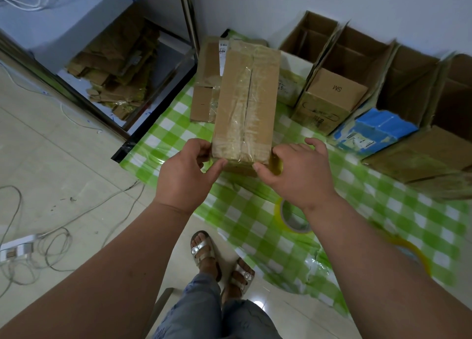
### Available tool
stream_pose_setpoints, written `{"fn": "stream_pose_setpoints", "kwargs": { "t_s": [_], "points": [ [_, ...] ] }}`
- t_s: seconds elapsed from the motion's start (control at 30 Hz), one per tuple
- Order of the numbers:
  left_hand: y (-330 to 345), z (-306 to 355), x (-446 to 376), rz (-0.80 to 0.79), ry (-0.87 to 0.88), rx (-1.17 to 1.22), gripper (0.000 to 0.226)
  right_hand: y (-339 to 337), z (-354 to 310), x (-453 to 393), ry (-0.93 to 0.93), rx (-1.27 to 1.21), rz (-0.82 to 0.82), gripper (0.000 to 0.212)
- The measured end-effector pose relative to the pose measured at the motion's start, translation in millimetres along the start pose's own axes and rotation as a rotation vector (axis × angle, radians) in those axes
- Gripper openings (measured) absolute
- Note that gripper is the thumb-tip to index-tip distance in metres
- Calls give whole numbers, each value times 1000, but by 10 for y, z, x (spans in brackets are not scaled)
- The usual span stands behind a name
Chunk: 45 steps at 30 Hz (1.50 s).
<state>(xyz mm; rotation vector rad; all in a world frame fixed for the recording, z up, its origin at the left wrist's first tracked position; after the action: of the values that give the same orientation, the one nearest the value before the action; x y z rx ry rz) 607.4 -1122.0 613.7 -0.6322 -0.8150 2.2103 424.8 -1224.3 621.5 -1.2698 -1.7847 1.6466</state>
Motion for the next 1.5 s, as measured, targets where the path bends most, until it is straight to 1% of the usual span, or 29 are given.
{"fn": "stream_pose_setpoints", "kwargs": {
  "t_s": [0.17,0.43,0.57,0.7,0.83,0.9,0.97,1.07,1.2,1.27,1.4,1.5],
  "points": [
    [20,20,26,32,-1,-56,52,24,-24,-13,39,16,8,61],
    [77,30,36,32,-64,-106,62,40,-60,12,107,34,65,59],
    [109,47,6,8,-72,-126,73,38,-67,16,127,45,49,56],
    [94,15,-33,10,-80,-111,63,59,-30,-22,89,-13,-22,49],
    [21,-37,-37,31,-40,-23,34,100,43,-25,37,-153,-124,41],
    [-6,-46,-23,42,-15,-9,26,108,59,-15,22,-215,-162,36],
    [1,-53,-20,29,-9,4,23,109,100,-14,40,-277,-189,33],
    [10,-71,-28,14,-49,39,21,142,186,-28,100,-331,-241,37],
    [31,-196,0,23,-243,121,22,169,210,-58,141,-298,-233,41],
    [31,-221,24,42,-292,136,23,137,171,-54,128,-275,-214,39],
    [-10,-219,70,78,-315,154,24,61,43,-27,69,-269,-188,29],
    [-83,-259,104,113,-347,202,22,24,-77,-10,39,-304,-216,32]
  ]
}}
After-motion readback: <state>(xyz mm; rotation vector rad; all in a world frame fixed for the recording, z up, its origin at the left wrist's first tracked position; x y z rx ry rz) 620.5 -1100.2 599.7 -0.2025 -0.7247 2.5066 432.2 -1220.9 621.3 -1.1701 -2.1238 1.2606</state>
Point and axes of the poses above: each hand's wrist, its own x-axis away from the middle knuckle, its own y-axis out of the palm, z = x × y, the point moved 9 cm from there along -x, towards the middle knuckle, and after that the axes turned 13 degrees about z, right-handed, at the moved point
